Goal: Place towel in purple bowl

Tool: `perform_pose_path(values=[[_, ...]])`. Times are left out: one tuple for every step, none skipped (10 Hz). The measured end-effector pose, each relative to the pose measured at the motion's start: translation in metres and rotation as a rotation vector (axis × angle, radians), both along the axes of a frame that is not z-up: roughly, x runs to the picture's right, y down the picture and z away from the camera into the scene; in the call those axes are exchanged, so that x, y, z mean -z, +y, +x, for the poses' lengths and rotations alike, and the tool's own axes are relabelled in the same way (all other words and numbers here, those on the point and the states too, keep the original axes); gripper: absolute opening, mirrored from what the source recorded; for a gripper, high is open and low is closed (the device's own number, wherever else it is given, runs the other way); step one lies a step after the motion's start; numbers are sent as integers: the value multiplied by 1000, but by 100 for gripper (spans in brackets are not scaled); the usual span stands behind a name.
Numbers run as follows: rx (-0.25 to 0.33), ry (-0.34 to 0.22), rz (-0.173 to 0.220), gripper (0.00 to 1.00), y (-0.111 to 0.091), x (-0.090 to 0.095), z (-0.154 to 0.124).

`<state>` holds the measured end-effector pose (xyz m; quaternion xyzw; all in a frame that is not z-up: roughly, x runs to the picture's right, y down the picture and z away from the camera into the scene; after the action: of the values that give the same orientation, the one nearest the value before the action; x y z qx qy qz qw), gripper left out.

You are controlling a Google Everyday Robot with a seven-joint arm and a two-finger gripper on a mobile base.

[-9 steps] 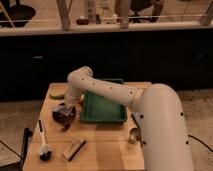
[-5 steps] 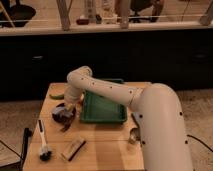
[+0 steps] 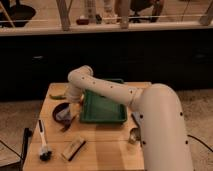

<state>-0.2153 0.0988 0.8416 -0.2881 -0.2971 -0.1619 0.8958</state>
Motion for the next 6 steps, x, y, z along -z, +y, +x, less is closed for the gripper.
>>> perform_pose_path(values=[[1, -2, -5, 80, 0, 0, 1], [1, -5, -10, 80, 0, 0, 1], [3, -7, -14, 80, 0, 1, 1], [4, -9, -17, 80, 0, 1, 0], [4, -13, -19, 80, 0, 3, 0], [4, -15, -21, 80, 1, 4, 0]])
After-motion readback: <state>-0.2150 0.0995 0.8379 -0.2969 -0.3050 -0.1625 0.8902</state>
